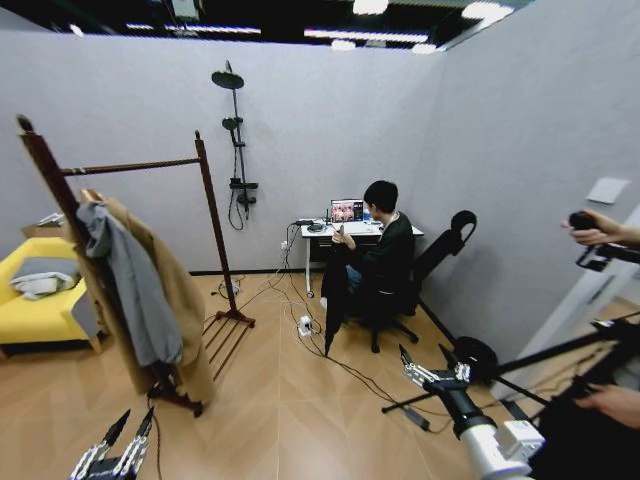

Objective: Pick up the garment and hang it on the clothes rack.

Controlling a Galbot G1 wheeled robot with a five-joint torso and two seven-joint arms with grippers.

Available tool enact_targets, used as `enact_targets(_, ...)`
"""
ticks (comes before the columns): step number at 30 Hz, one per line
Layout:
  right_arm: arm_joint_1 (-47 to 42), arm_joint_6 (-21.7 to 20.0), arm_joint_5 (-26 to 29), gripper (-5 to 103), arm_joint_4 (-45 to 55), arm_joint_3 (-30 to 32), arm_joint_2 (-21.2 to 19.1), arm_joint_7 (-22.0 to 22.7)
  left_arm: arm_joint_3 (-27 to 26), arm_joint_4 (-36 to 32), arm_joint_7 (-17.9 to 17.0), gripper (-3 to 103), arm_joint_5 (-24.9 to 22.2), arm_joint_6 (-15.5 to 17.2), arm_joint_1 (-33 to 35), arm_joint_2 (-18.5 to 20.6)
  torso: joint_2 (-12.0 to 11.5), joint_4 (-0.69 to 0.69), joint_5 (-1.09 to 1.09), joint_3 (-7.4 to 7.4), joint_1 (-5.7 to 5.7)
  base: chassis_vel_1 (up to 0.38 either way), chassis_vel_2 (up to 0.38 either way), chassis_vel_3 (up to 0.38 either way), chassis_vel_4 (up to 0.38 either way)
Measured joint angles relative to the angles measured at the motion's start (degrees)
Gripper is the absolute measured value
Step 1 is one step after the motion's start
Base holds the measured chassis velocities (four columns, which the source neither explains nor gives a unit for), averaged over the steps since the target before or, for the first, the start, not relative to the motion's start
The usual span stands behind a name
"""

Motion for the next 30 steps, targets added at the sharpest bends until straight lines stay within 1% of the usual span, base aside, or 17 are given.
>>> enact_targets(2, 0.0, 0.0, 0.0, 100, 0.0, 0.0, 0.0, 0.0, 0.0, 0.0, 0.0, 46, 0.0, 0.0, 0.0, 0.0, 0.0, 0.00, -0.01, 0.00, -0.01, -0.338, 0.325, 0.331, -0.304)
enact_targets(3, 0.0, 0.0, 0.0, 100, 0.0, -0.1, 0.1, 0.0, 0.0, 0.0, 0.0, 46, 0.0, 0.0, 0.0, 0.0, 0.0, -0.01, 0.03, 0.00, 0.00, -0.318, 0.325, 0.307, -0.310)
enact_targets(5, 0.0, 0.0, -0.1, 100, 0.0, -0.1, 0.1, 0.0, 0.0, 0.0, 0.0, 46, 0.0, 0.0, 0.0, 0.0, 0.0, 0.01, 0.04, 0.01, 0.01, -0.314, 0.307, 0.307, -0.309)
enact_targets(6, 0.0, 0.0, -0.1, 100, 0.0, -0.1, 0.1, 0.0, 0.0, 0.0, 0.0, 46, 0.0, 0.0, 0.0, 0.0, 0.0, 0.01, 0.00, 0.01, 0.00, -0.309, 0.324, 0.338, -0.307)
enact_targets(8, 0.0, 0.1, -0.1, 100, -0.1, -0.1, 0.1, 0.0, 0.0, 0.0, 0.0, 46, 0.0, 0.0, 0.0, 0.0, 0.0, 0.00, 0.00, -0.01, -0.02, -0.313, 0.302, 0.301, -0.300)
enact_targets(11, 0.1, 0.1, -0.1, 100, -0.1, -0.1, 0.1, 0.0, 0.0, 0.0, 0.0, 46, 0.0, 0.0, 0.0, 0.0, 0.0, 0.02, 0.04, 0.00, -0.01, -0.275, 0.292, 0.290, -0.295)
enact_targets(12, 0.1, 0.1, -0.1, 100, -0.2, -0.1, 0.1, 0.0, 0.0, 0.0, 0.0, 46, 0.0, 0.0, 0.0, 0.0, 0.0, 0.03, 0.03, 0.00, -0.01, -0.276, 0.287, 0.308, -0.294)
enact_targets(13, 0.2, 0.1, -0.2, 100, -0.3, -0.2, 0.0, -0.1, 0.0, 0.0, 0.0, 46, 0.0, 0.0, 0.0, 0.0, 0.0, 0.01, 0.00, -0.01, -0.03, -0.307, 0.316, 0.308, -0.299)
enact_targets(16, 0.3, 0.2, -0.2, 100, -0.4, -0.2, -0.1, -0.1, 0.0, 0.0, 0.0, 46, 0.0, 0.0, 0.0, 0.0, 0.0, -0.01, 0.00, 0.00, -0.03, -0.308, 0.281, 0.289, -0.296)
enact_targets(18, 0.5, 0.2, -0.2, 100, -0.5, -0.2, -0.2, -0.1, 0.0, 0.0, 0.0, 46, 0.0, 0.0, 0.0, 0.0, 0.0, 0.02, 0.03, 0.00, -0.03, -0.290, 0.301, 0.290, -0.302)
enact_targets(20, 0.5, 0.2, -0.2, 100, -0.5, -0.2, -0.3, -0.1, 0.0, 0.0, 0.0, 46, 0.0, 0.0, 0.0, 0.0, 0.0, 0.00, -0.01, -0.01, -0.03, -0.324, 0.309, 0.303, -0.294)
enact_targets(25, 1.1, 1.0, 0.0, 100, -0.5, 0.0, -0.8, 0.3, 0.0, 0.0, 0.0, 46, 0.0, 0.0, 0.0, 0.0, 0.0, 0.02, 0.04, 0.00, -0.01, -0.302, 0.300, 0.297, -0.310)
enact_targets(26, 1.3, 1.0, 0.1, 100, -0.5, 0.2, -1.0, 0.5, 0.0, 0.0, 0.0, 46, 0.0, 0.0, 0.0, 0.0, 0.0, 0.01, 0.00, 0.00, -0.01, -0.267, 0.293, 0.261, -0.238)
enact_targets(28, 1.5, 1.0, 0.5, 100, -0.5, 0.5, -1.4, 0.8, 0.0, 0.0, 0.0, 46, 0.0, 0.0, 0.0, 0.0, 0.0, 0.01, 0.00, 0.01, 0.02, -0.197, 0.260, 0.182, -0.168)
enact_targets(29, 1.7, 1.0, 0.6, 100, -0.5, 0.7, -1.6, 0.9, 0.0, 0.0, 0.0, 46, 0.0, 0.0, 0.0, 0.0, 0.0, 0.06, 0.03, 0.02, 0.06, -0.155, 0.183, 0.182, -0.015)
enact_targets(30, 1.7, 1.0, 0.6, 100, -0.5, 0.7, -1.6, 0.9, 0.0, 0.0, 0.0, 46, 0.0, 0.0, 0.0, 0.0, 0.0, 0.06, 0.03, 0.02, 0.06, -0.155, 0.183, 0.182, -0.015)
